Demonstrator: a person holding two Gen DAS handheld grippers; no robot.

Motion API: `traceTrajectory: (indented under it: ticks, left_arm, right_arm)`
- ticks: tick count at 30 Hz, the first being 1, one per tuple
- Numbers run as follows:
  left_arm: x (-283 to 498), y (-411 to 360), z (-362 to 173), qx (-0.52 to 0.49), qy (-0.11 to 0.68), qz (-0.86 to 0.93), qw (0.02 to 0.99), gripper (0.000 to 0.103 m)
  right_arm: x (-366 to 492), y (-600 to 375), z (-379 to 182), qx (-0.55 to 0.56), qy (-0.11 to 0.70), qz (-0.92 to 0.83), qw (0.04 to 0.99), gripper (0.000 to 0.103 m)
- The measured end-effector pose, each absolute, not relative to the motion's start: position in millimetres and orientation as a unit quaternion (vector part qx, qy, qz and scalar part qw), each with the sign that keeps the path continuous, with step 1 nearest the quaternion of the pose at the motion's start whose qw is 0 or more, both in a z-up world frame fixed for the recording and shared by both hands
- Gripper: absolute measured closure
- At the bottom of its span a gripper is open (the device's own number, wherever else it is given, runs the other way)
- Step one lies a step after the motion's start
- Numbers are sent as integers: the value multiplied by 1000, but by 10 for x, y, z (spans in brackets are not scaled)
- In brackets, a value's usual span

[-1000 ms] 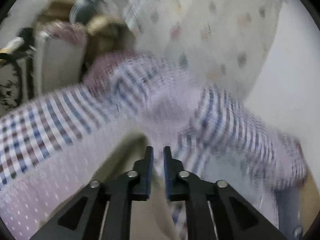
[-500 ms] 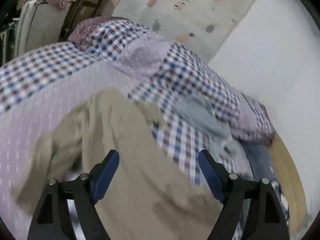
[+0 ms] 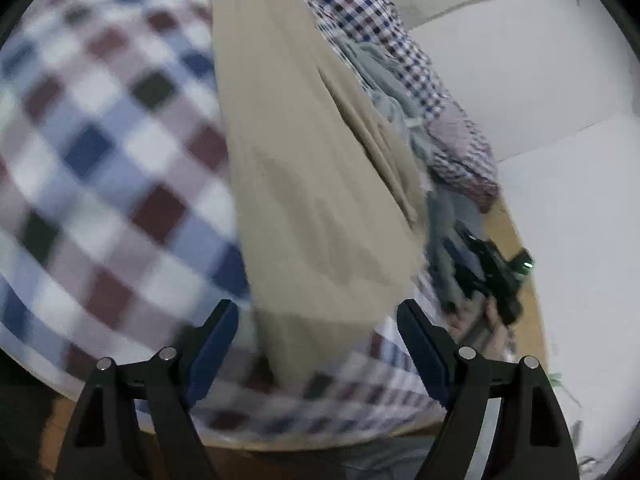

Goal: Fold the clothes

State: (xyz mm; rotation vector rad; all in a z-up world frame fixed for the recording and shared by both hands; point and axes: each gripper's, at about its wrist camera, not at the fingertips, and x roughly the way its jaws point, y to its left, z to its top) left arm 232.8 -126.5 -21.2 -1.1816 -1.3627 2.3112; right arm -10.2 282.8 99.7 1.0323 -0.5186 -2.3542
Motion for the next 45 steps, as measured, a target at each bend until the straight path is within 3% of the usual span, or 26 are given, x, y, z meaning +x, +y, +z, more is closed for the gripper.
traceTrajectory:
  ticks: [8, 15, 17, 21, 23, 25, 33, 45]
  left_arm:
    - [2315, -1139, -343, -401, -497, 757, 139, 18]
    - [2200, -929, -375, -410, -481, 762, 144, 18]
    - [2238, -951, -402, -408, -491, 757, 136, 22]
    - [2320, -1021, -500, -419, -515, 741, 100, 67]
    - [2361, -1067, -561, -422, -531, 729, 87, 79]
    - [2377, -1076, -579, -423, -539, 724, 81, 98]
    - [2573, -1375, -205, -405, -523, 748, 54, 100]
    - [3570, -2829, 849, -270, -500, 817, -97, 100]
  right_arm:
    - [-91, 2901, 979, 380, -193, -867, 259, 50]
    - [-110, 2912, 992, 375, -197, -867, 263, 50]
    - [-114, 2900, 991, 376, -196, -866, 264, 50]
    - [-119, 2884, 988, 377, -192, -867, 265, 50]
    - [-122, 2880, 984, 377, -192, -867, 264, 50]
    - [-124, 2875, 976, 378, -193, -867, 262, 50]
    - [-144, 2881, 957, 379, -194, -868, 255, 50]
    - [-184, 2980, 970, 376, -223, -865, 247, 48]
